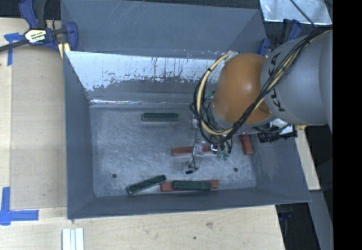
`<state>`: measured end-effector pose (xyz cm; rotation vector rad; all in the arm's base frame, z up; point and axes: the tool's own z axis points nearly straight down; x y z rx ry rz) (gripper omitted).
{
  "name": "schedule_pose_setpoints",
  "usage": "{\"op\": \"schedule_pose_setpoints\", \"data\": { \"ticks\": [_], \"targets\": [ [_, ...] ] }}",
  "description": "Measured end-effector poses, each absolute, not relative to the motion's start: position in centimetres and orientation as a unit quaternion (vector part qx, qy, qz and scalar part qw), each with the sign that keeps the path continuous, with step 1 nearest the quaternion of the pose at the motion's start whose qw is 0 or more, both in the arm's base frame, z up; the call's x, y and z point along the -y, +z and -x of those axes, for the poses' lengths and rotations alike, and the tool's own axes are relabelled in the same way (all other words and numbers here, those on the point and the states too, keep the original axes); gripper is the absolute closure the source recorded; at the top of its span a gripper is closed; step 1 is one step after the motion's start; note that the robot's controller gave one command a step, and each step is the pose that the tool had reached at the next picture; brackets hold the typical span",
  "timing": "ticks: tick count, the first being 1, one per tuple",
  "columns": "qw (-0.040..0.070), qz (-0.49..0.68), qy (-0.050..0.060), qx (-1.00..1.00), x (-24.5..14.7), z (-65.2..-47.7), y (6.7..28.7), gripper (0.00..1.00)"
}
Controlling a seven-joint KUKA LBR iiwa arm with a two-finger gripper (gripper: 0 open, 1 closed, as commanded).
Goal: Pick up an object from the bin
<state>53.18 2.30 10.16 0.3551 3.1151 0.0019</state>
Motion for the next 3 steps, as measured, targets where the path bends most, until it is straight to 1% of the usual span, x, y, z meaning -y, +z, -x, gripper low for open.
{"op": "schedule_pose_setpoints", "data": {
  "ticks": [1,2,3],
  "targets": [
    [0.004,-0.203,0.0,-0.979,-1.5,-53.7,10.6,0.0],
    [-0.001,-0.247,0.0,-0.969,-2.3,-52.4,6.9,0.0],
    [0.0,-0.247,0.0,-0.969,-2.2,-52.4,6.9,0.0]
  ]
}}
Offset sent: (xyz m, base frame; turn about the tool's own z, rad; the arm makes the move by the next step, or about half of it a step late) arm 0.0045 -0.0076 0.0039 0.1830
